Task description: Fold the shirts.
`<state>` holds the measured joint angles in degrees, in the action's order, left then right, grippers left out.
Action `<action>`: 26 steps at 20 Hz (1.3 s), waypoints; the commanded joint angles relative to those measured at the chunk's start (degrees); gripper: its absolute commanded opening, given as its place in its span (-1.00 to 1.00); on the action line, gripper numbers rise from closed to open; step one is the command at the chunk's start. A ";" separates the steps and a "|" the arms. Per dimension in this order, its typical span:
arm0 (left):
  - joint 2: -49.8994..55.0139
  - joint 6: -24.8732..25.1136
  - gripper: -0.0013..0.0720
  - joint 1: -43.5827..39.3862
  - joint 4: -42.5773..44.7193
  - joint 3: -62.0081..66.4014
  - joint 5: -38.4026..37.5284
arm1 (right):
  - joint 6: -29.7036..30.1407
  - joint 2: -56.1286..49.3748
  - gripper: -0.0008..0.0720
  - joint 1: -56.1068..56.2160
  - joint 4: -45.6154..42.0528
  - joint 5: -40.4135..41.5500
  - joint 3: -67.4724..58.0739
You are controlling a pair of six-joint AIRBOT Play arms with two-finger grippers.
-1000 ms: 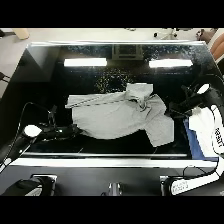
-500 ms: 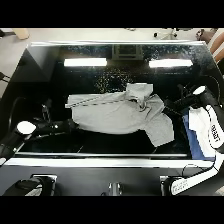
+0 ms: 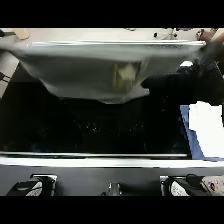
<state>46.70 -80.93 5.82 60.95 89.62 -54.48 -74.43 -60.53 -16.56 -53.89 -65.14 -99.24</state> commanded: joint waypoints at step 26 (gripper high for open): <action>34.99 -1.55 -0.89 2.29 7.02 -14.14 6.99 | -20.02 -34.07 -0.93 13.73 -8.59 20.00 5.20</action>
<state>74.32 -82.46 8.14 70.87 74.17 -53.30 -91.02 -88.75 -5.19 -67.68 -58.87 -94.26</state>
